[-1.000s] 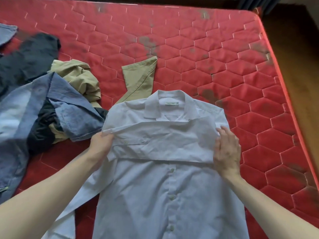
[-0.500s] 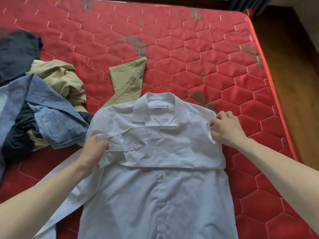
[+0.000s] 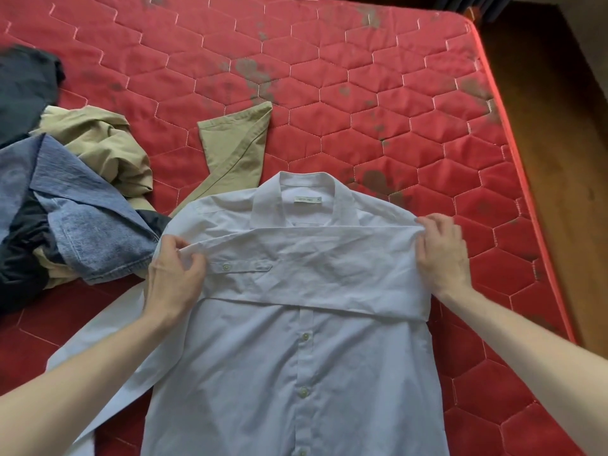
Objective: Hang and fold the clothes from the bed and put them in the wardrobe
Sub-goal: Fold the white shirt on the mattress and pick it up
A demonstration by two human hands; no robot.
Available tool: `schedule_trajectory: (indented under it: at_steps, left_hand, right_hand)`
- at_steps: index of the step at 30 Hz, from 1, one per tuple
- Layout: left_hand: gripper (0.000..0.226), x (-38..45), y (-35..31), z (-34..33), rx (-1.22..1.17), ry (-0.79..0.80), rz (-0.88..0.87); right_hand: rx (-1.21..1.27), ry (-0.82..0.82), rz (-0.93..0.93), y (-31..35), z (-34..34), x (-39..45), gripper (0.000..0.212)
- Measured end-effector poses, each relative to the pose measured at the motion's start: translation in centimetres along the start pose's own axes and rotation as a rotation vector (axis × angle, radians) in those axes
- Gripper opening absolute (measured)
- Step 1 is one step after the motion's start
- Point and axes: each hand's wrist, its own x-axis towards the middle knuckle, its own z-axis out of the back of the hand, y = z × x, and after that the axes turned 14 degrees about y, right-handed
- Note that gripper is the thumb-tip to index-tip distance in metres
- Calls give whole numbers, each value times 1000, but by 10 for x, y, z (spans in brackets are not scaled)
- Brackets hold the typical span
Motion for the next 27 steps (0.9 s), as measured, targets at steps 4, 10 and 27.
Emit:
schedule_trajectory:
  at_steps: [4, 10, 27]
  left_hand:
    - [12, 1, 12, 4, 135, -39, -10]
    - [31, -10, 37, 18, 27, -11, -22]
    - [15, -56, 184, 89, 558, 225, 69]
  right_hand:
    - [-63, 246, 232, 18, -31, -27, 60]
    - [-218, 485, 108, 14, -45, -28, 79]
    - [-232, 463, 697, 268, -101, -79, 65]
